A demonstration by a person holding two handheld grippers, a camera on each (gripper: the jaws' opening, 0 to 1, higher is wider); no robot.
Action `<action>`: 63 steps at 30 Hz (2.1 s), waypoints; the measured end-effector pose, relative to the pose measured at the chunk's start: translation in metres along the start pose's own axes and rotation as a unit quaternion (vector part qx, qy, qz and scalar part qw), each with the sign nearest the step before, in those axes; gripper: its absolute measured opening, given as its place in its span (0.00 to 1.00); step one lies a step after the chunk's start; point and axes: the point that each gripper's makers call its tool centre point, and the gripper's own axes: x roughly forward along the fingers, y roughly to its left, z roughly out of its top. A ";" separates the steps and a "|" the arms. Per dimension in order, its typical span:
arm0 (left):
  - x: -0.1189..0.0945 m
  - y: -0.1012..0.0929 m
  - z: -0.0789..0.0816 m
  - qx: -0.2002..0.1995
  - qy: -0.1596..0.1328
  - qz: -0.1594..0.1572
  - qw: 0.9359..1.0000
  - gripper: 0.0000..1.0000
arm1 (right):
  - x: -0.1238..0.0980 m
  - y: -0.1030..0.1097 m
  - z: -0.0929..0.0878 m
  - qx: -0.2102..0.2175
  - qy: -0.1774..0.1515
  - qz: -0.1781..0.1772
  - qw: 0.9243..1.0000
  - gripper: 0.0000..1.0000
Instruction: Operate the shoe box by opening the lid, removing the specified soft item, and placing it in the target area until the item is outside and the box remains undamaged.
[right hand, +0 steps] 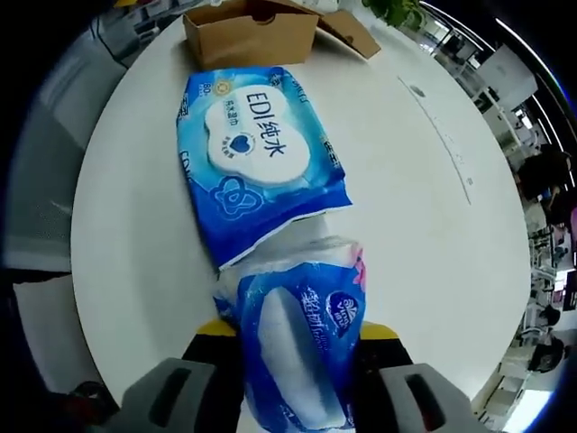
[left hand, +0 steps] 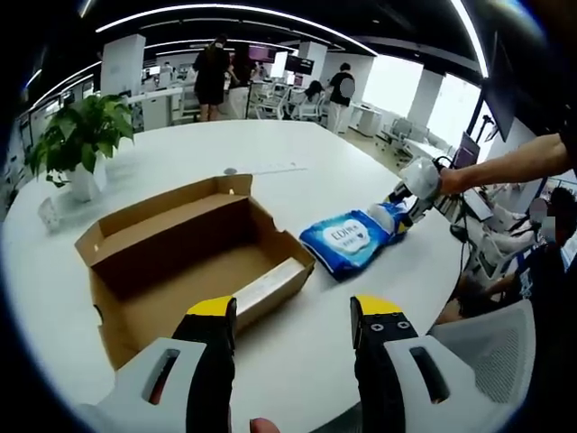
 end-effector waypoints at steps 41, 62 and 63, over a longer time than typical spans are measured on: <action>-0.010 0.003 -0.010 -0.022 -0.029 -0.059 0.998 0.52 | -0.067 0.015 0.015 0.010 0.026 -0.079 0.996 0.55; -0.023 0.019 -0.009 0.001 -0.035 -0.092 0.995 0.52 | -0.107 0.019 0.036 0.186 -0.035 -0.146 0.971 0.54; -0.024 0.020 -0.010 0.001 -0.035 -0.093 0.995 0.52 | -0.108 0.019 0.038 0.193 -0.038 -0.149 0.969 0.54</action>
